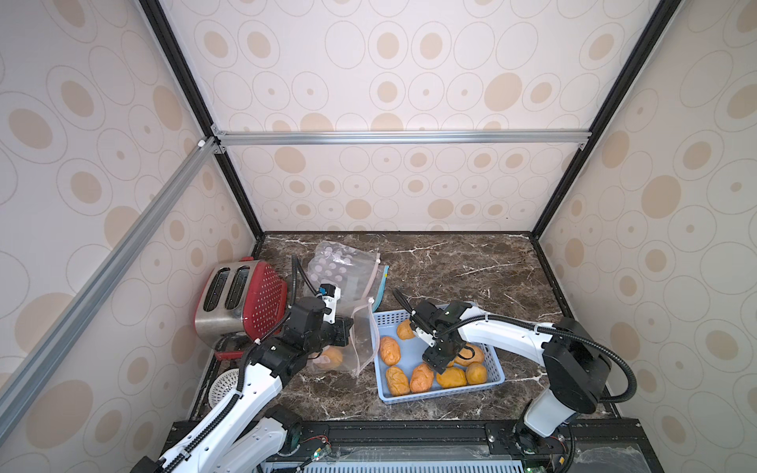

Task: Put the potatoes into a zipper bag and zip it
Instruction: Pick up the potato from the basket.

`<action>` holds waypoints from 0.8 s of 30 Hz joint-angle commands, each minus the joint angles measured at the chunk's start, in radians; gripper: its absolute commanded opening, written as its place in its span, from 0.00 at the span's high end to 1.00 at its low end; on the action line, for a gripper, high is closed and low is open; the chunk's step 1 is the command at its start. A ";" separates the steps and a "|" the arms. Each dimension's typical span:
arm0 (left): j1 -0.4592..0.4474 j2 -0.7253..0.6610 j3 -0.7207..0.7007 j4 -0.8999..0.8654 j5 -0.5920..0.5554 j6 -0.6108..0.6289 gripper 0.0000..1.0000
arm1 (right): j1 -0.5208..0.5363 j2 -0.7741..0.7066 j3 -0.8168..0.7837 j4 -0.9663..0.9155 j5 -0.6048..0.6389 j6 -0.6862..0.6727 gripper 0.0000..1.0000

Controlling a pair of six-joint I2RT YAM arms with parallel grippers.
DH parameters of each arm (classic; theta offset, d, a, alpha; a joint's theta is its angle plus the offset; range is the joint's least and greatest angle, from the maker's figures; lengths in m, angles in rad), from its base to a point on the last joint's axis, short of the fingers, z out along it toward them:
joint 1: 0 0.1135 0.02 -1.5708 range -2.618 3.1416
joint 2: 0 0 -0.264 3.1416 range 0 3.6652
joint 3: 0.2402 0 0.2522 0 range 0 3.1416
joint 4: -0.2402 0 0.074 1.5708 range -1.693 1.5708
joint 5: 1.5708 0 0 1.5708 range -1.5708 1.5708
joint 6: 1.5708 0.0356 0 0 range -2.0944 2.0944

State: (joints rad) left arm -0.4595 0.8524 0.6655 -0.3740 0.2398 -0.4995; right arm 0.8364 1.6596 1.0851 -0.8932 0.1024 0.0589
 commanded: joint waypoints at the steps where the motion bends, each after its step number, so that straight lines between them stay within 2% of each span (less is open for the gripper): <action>1: 0.005 0.002 0.003 0.018 -0.011 0.021 1.00 | 0.001 0.040 0.015 0.029 -0.015 0.005 0.36; 7: 0.005 -0.005 0.000 0.017 -0.018 0.021 1.00 | 0.001 0.027 0.022 0.059 -0.010 0.027 0.46; 11: 0.005 -0.006 -0.001 0.020 -0.020 0.021 1.00 | 0.001 -0.020 -0.022 0.158 -0.066 0.057 0.54; 24: 0.005 -0.023 -0.017 0.026 -0.020 0.010 1.00 | 0.001 -0.217 -0.104 0.324 -0.063 0.108 0.61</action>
State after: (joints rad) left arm -0.4595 0.8467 0.6510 -0.3664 0.2333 -0.4995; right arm 0.8364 1.4960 0.9970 -0.6266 0.0544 0.1497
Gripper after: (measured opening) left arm 0.047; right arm 0.582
